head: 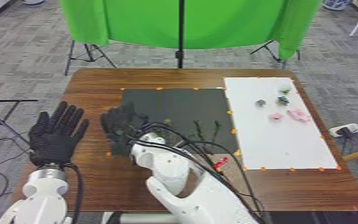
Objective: Arrange flowers
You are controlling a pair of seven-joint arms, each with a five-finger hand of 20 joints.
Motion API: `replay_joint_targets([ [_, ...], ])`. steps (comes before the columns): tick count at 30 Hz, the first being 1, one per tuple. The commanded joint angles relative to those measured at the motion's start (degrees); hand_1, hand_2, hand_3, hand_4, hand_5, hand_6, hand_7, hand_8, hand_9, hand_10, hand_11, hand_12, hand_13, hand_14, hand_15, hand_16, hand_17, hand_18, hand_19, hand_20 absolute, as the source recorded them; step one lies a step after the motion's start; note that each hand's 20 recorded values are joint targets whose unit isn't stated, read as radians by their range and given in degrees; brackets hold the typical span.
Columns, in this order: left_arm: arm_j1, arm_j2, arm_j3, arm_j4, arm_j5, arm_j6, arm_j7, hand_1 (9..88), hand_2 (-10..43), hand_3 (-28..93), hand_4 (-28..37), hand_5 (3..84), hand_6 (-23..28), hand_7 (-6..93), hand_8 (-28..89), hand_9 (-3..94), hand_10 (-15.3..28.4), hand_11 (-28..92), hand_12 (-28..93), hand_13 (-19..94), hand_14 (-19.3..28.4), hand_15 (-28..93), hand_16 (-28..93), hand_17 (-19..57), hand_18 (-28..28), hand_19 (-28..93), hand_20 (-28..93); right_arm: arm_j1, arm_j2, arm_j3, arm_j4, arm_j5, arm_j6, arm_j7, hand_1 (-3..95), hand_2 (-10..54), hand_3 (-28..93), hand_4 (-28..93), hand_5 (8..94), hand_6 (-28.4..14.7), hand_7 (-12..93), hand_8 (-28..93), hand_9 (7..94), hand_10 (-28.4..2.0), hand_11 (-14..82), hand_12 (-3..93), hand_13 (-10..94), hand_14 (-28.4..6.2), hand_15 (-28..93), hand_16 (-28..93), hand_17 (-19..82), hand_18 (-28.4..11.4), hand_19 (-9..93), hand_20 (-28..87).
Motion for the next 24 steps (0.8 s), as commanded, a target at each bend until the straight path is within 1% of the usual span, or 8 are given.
replay_joint_targets([
  [1,0.04,-0.54,0.85,0.25,-0.58,0.52,-0.03,28.9,19.8,72,-28.3,43.1,10.4,13.3,-11,36.1,14.8,21,10,28,13.7,33,-3,-11.4,15.8,39,8,-0.88,-0.96,1.76,3.16,-1.36,-0.03,1.15,68.5,-9.5,61,-26,72.8,3.5,17,-2,80.3,-9.2,4.0,29.7,64,-9.0,54,39,30,-24.0,89,56],
  [6,0.78,-1.07,0.51,0.12,-0.72,-0.24,0.32,28.9,19.8,72,-28.3,43.3,10.6,13.2,-11,36.6,15.4,21,10,28,14.8,33,-3,-11.6,16.6,40,7,-0.99,-0.01,1.41,2.09,-0.09,0.40,3.22,66.6,-9.5,63,-28,69.6,3.3,17,-6,78.3,-8.7,4.6,30.2,63,-8.8,55,39,30,-24.6,90,56],
  [7,0.84,-0.96,0.34,0.07,-0.73,-0.24,0.50,28.9,19.8,72,-28.3,43.5,10.6,13.2,-11,36.8,15.5,21,10,28,14.9,33,-3,-11.5,16.6,41,7,-0.64,0.41,1.10,1.70,0.73,0.66,3.83,65.0,-9.5,63,-28,66.9,2.4,15,-10,73.5,-10.0,10.2,24.3,61,-9.2,56,37,30,-25.0,90,55],
  [9,1.66,-1.01,-0.16,-0.15,-0.56,-0.42,0.76,28.8,19.7,72,-28.3,43.8,10.6,13.3,-11,37.2,15.6,21,10,29,15.1,33,-3,-11.4,16.6,41,7,-0.50,1.06,0.91,0.89,1.58,1.07,4.31,61.9,-9.5,65,-28,63.5,0.9,13,-12,68.6,-12.3,15.3,17.8,60,-10.2,58,35,30,-25.5,91,55],
  [18,2.10,-1.40,-0.26,-0.15,-0.55,-0.92,0.77,28.6,19.1,73,-28.3,44.9,10.4,13.4,-11,39.2,15.8,21,10,30,16.3,34,-4,-11.0,16.2,40,7,0.53,2.57,1.21,-0.83,4.26,0.22,5.61,53.2,-9.5,72,-28,60.4,-1.1,12,-11,63.9,-13.9,15.8,15.9,58,-12.8,63,28,30,-26.1,92,54],
  [20,2.45,-1.68,-0.43,-0.24,-0.57,-1.07,1.14,28.6,19.0,73,-28.3,45.0,10.3,13.5,-10,39.4,15.8,20,10,30,16.3,34,-4,-10.9,16.1,40,6,0.63,2.42,2.44,-1.18,5.15,-0.14,5.48,51.4,-9.5,74,-28,60.6,-1.3,12,-11,63.7,-14.0,15.9,16.0,58,-13.3,64,26,30,-26.1,92,54],
  [21,2.64,-1.83,-0.62,-0.25,-0.37,-1.06,0.80,28.6,18.9,73,-28.3,45.1,10.3,13.4,-10,39.6,15.8,20,10,30,16.3,34,-5,-10.9,16.0,40,6,0.54,2.56,2.94,-2.01,6.03,-0.93,6.39,50.9,-9.5,74,-28,60.6,-1.4,12,-11,63.4,-14.4,15.7,15.9,58,-13.6,65,25,30,-26.2,92,54],
  [24,3.54,-3.24,-1.35,-0.38,-0.40,-1.31,0.28,28.4,18.6,74,-28.3,45.7,10.2,13.4,-10,40.3,16.0,20,10,30,16.6,34,-5,-10.8,15.8,40,6,0.15,4.94,4.91,-6.78,10.76,-2.58,9.45,48.6,-9.5,75,-28,60.3,-2.5,12,-11,62.2,-15.5,15.3,15.7,57,-14.5,65,23,30,-26.3,92,54],
])
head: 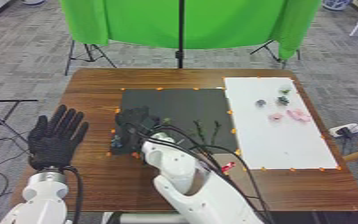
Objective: Arrange flowers
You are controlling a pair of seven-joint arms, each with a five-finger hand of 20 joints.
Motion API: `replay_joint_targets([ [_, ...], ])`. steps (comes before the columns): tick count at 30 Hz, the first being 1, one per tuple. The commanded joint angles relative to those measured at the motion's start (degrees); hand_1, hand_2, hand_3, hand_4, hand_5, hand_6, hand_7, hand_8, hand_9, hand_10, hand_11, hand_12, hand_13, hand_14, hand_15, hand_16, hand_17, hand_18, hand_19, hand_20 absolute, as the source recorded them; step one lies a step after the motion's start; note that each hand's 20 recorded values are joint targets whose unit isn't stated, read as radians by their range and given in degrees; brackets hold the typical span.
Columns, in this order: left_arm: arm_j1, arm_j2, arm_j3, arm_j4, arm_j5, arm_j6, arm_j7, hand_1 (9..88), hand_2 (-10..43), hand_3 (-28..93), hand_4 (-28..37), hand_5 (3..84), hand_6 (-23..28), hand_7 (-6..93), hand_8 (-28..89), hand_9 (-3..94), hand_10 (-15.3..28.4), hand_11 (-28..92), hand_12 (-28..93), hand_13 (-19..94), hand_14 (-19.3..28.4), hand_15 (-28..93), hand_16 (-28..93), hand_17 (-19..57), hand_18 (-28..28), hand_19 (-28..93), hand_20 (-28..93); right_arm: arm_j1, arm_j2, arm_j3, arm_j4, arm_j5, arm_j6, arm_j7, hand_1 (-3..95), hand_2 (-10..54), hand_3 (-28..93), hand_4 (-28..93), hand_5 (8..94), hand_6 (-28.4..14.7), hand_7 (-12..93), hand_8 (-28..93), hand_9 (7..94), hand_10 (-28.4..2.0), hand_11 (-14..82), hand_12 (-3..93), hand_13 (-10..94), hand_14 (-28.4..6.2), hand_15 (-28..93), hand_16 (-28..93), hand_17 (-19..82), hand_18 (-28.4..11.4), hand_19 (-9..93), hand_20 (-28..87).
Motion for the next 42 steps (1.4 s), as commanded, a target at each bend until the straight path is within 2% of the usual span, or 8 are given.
replay_joint_targets([
  [1,2.71,-2.47,-1.21,-0.38,0.04,-1.19,-0.27,28.3,18.3,74,-28.3,46.1,10.2,13.2,-11,40.6,16.0,20,10,30,16.8,35,-5,-10.7,15.5,40,6,0.04,3.60,4.71,-7.87,7.18,-2.06,5.06,47.8,-9.5,75,-28,60.2,-2.8,12,-11,61.8,-16.0,15.2,15.6,57,-14.8,65,23,30,-26.5,92,54],
  [6,6.05,-2.58,-2.99,-1.76,-0.94,-1.47,1.09,26.7,18.4,74,-28.3,46.9,10.1,12.7,-11,41.3,16.1,20,10,30,16.9,35,-7,-10.3,14.6,38,7,-1.02,9.19,8.62,-16.26,13.22,-8.65,5.70,45.1,-9.5,79,-28,60.7,-4.0,13,-12,60.3,-16.9,15.1,15.4,55,-15.6,66,21,28,-25.9,90,53],
  [7,4.01,-3.00,-2.80,-0.72,-0.61,-0.62,0.09,25.9,18.7,74,-28.3,46.9,10.1,12.6,-11,41.3,16.1,20,10,30,16.9,35,-7,-10.2,14.5,38,7,-0.17,8.95,10.15,-15.05,12.14,-9.11,4.89,43.7,-9.5,79,-28,59.7,-4.1,13,-12,59.1,-17.2,14.9,15.3,53,-16.3,66,21,27,-25.8,90,53],
  [11,4.55,-3.08,-3.07,-0.90,0.52,-2.55,-0.30,24.3,19.3,74,-28.3,46.7,10.0,12.0,-10,41.1,16.2,20,9,29,16.9,35,-7,-10.0,14.3,37,7,-1.29,13.88,14.64,-18.17,14.98,-6.16,11.30,41.8,-9.5,80,-28,58.0,-5.1,13,-11,57.0,-18.5,14.1,15.0,51,-17.3,66,20,27,-26.2,88,52],
  [22,5.18,-3.25,-3.51,-1.03,0.10,-2.56,0.68,25.6,18.5,76,-28.3,46.5,9.8,11.7,-10,40.7,15.9,20,8,29,16.4,35,-8,-9.2,13.8,35,9,-11.69,25.40,36.74,-18.32,17.62,-2.77,15.51,39.8,-9.5,81,-28,53.7,-6.8,13,-11,50.8,-18.8,13.8,14.5,47,-17.5,65,17,27,-25.7,90,51],
  [28,5.40,-3.41,-3.62,-1.22,-0.04,-2.39,1.05,26.1,18.3,76,-28.3,46.4,9.8,11.6,-11,40.5,15.8,20,8,29,16.1,35,-8,-9.1,13.7,35,9,-15.05,28.06,39.90,-17.05,15.26,-4.34,14.67,38.9,-9.5,83,-28,52.8,-5.4,15,-13,45.3,-17.3,12.1,13.6,36,-17.9,49,12,22,-24.9,85,50],
  [35,5.04,-3.88,-3.11,-1.02,1.21,-2.69,0.62,26.2,18.2,76,-28.3,46.3,9.6,11.6,-11,40.5,15.8,20,8,29,16.0,35,-8,-8.9,13.6,35,10,-17.28,26.75,40.79,-15.60,14.10,-6.53,16.85,40.9,-9.5,83,-28,53.0,-4.5,15,-13,46.4,-16.4,12.5,13.6,41,-16.5,49,13,24,-25.1,86,51],
  [42,4.90,-4.05,-2.97,-0.89,0.92,-2.34,0.19,26.2,18.2,76,-28.3,46.3,9.7,11.8,-11,40.3,15.7,20,8,29,15.8,35,-8,-8.8,13.6,35,10,-17.29,25.63,39.77,-12.79,13.36,-4.80,16.92,43.4,-9.5,84,-28,52.1,-3.2,16,-13,47.3,-14.2,12.8,13.4,45,-14.9,53,14,26,-24.9,87,50],
])
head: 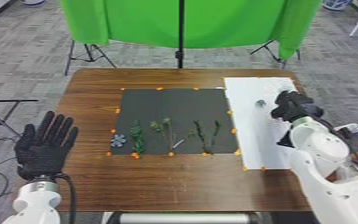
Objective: Arrange flowers
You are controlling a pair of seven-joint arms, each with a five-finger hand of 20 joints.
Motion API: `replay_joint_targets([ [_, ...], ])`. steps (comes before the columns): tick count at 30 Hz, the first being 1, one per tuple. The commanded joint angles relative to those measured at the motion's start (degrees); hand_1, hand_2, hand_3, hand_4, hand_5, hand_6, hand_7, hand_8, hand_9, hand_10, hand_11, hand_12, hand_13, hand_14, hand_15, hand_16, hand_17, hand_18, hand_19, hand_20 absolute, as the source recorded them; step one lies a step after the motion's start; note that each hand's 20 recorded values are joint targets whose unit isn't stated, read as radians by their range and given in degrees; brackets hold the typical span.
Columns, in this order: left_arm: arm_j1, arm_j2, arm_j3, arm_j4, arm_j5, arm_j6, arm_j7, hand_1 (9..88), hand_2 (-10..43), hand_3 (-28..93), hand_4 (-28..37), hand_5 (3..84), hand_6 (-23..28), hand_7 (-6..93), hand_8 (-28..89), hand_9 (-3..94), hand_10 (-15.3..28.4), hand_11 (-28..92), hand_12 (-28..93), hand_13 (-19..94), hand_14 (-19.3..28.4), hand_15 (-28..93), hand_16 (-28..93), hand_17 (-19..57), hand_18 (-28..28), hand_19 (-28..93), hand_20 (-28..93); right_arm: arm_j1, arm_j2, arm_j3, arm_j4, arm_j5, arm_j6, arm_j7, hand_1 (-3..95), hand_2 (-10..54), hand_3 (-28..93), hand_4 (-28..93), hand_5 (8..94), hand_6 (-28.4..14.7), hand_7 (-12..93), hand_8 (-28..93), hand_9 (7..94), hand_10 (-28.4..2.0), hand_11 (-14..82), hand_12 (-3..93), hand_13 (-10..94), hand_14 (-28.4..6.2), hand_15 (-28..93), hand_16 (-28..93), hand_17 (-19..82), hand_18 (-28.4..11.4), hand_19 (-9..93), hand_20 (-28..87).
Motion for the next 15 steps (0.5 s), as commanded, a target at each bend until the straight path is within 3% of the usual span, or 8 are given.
replay_joint_targets([
  [1,0.41,-0.87,0.57,0.49,0.30,-0.19,-0.78,26.2,18.2,76,-28.3,46.2,9.7,11.8,-11,40.3,15.7,20,8,29,15.8,35,-8,-8.8,13.6,35,10,-0.52,-1.62,-1.40,3.48,-1.70,1.40,0.88,44.3,-9.5,84,-28,52.8,-2.7,17,-13,48.6,-13.5,13.3,13.5,46,-14.5,54,14,26,-24.8,88,50],
  [5,0.41,-1.04,0.87,0.46,0.00,-0.26,-1.47,26.3,18.2,76,-28.3,46.3,9.7,11.8,-11,40.3,15.7,20,8,29,15.8,35,-9,-8.8,13.6,35,10,-0.26,-2.16,-1.56,4.67,1.68,-0.62,1.94,49.2,-9.5,84,-28,59.6,-1.4,19,-15,56.9,-13.3,16.3,14.0,52,-13.0,55,15,27,-24.1,88,50],
  [8,0.40,-1.04,0.96,0.41,-0.08,-0.57,-2.03,26.2,18.1,76,-28.3,46.4,9.7,12.0,-11,40.3,15.8,20,8,29,15.9,35,-9,-8.9,13.6,35,10,-1.15,-2.27,-1.85,5.51,-0.48,2.02,0.22,57.0,-9.5,75,-28,66.7,-0.6,27,-10,64.5,-12.8,20.6,16.0,58,-9.4,50,30,28,-23.4,88,49],
  [11,0.58,-1.18,0.64,0.35,-0.31,-0.48,-1.99,26.2,18.2,76,-28.3,46.4,9.7,12.0,-11,40.3,15.8,20,8,29,16.0,35,-9,-8.9,13.6,35,10,-1.72,-2.29,-2.19,5.71,0.87,5.03,-0.18,61.1,-9.5,71,-28,70.4,-0.6,38,-6,76.6,-11.2,12.6,33.8,63,-8.6,52,37,29,-22.9,88,50],
  [15,0.95,-1.07,0.33,0.16,-0.62,-0.82,-1.68,26.2,18.1,76,-28.3,46.3,9.7,11.8,-11,40.3,15.8,20,8,29,15.9,35,-9,-8.9,13.6,35,10,-1.62,-1.97,-2.42,3.09,2.38,7.35,-0.29,61.2,-9.5,72,-28,74.9,-0.2,41,-2,83.2,-10.8,15.7,42.4,67,-9.4,61,38,31,-23.3,89,50],
])
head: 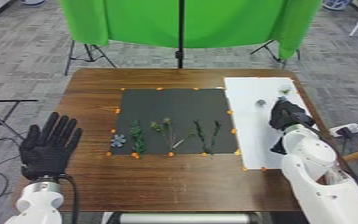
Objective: Arrange flowers
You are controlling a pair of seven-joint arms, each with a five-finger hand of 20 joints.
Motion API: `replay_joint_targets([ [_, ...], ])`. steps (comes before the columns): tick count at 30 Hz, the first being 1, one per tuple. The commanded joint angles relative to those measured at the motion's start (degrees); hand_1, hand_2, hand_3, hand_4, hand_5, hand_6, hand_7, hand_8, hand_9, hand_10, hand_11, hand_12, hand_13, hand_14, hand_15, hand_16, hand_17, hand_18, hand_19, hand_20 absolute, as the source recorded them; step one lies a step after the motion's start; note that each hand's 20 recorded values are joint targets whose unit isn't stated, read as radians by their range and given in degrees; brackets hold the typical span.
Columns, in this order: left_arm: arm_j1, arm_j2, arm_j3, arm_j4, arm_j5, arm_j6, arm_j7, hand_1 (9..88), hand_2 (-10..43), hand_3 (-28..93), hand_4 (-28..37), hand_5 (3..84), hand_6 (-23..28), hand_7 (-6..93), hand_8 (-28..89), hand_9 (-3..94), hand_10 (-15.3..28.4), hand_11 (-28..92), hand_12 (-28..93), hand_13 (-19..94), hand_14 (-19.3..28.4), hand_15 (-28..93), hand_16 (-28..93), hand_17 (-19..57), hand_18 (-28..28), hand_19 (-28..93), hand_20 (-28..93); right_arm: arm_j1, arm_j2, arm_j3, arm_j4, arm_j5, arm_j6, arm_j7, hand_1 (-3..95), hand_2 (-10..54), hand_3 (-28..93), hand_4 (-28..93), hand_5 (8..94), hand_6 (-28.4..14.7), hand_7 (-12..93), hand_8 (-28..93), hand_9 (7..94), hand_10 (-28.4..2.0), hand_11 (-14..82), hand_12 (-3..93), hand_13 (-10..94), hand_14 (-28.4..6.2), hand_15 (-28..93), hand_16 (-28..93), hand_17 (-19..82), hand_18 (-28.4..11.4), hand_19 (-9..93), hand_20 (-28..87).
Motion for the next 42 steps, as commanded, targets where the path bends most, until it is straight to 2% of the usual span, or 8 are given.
replay_joint_targets([
  [1,1.08,-0.58,-0.26,0.11,-0.51,-0.91,-0.29,26.3,18.1,76,-28.3,46.3,9.7,11.8,-11,40.3,15.8,20,8,29,16.0,35,-9,-8.9,13.6,35,10,-1.32,0.06,-1.19,-2.40,2.40,5.68,-0.94,61.2,-9.5,72,-28,75.1,-0.2,41,-2,83.3,-10.7,16.1,42.8,67,-9.5,62,38,31,-23.4,89,50],
  [9,1.50,-0.31,-0.34,-0.04,-0.67,-0.58,0.32,26.3,18.1,76,-28.3,46.2,9.6,11.8,-11,40.3,15.8,20,8,29,15.8,35,-9,-8.8,13.5,35,10,8.46,-3.35,-10.82,-6.47,4.85,9.23,-9.09,60.2,-9.5,74,-28,75.5,-0.7,42,-1,83.5,-11.0,16.7,43.1,66,-9.4,62,38,31,-23.4,89,50],
  [17,0.55,0.06,0.93,0.27,-0.78,-0.36,0.40,26.2,18.0,76,-28.3,46.2,9.5,12.0,-11,40.1,15.7,20,8,29,15.5,35,-9,-8.7,13.4,34,10,22.38,-14.63,-24.95,7.14,8.72,10.56,-21.41,59.2,-9.5,76,-28,75.4,-0.7,42,0,83.5,-11.0,17.3,43.4,66,-9.7,62,39,31,-23.2,89,50],
  [25,-1.45,2.31,2.47,0.78,-0.91,-1.14,2.17,26.0,17.8,77,-28.3,45.9,9.1,12.1,-11,39.2,14.5,21,8,28,13.9,35,-9,-7.8,12.7,33,10,27.27,-23.78,-29.96,21.86,-2.10,11.40,-30.81,58.6,-9.5,77,-28,75.7,-1.1,44,-1,83.5,-11.2,17.8,43.3,66,-9.6,62,39,31,-22.9,89,50],
  [29,-2.09,3.18,2.81,0.95,-1.06,-1.14,2.39,25.9,17.4,77,-28.3,45.9,8.8,12.6,-11,39.0,14.0,22,7,28,13.0,34,-9,-7.3,12.1,32,10,26.32,-26.89,-29.71,24.91,-7.43,11.03,-33.07,58.4,-9.5,78,-28,75.7,-1.2,45,-2,83.5,-11.3,18.0,43.0,66,-9.5,62,40,31,-22.8,89,50],
  [31,-1.49,3.62,3.05,0.49,-1.01,-1.65,2.96,25.9,17.3,77,-28.3,45.9,8.8,12.9,-11,39.0,13.8,22,7,28,12.8,34,-9,-7.0,11.9,31,10,25.22,-28.23,-29.72,25.21,-9.19,11.61,-32.90,58.6,-9.5,78,-28,75.8,-1.5,45,-2,83.6,-11.4,17.9,43.0,66,-9.5,62,40,31,-22.8,89,50],
  [35,-3.39,3.29,4.06,1.46,-0.74,-2.69,1.61,25.7,17.0,78,-28.3,46.0,8.5,13.1,-12,38.9,13.1,23,7,28,11.6,34,-9,-6.2,11.2,30,10,24.21,-30.52,-27.59,28.33,-12.66,14.68,-36.52,58.3,-9.5,80,-28,76.3,-2.1,45,-1,83.8,-11.7,17.5,42.9,66,-9.6,61,40,31,-22.9,89,50],
  [42,-3.67,3.63,3.80,1.64,-1.25,-2.33,0.86,25.7,16.8,78,-28.3,46.2,8.3,13.6,-12,38.8,12.4,24,6,28,10.5,33,-9,-4.8,10.3,27,12,22.66,-30.15,-28.72,27.84,-12.84,16.01,-32.69,57.5,-9.5,81,-28,76.6,-2.3,45,-1,84.1,-12.1,16.0,42.1,66,-10.0,59,40,30,-23.2,88,50],
])
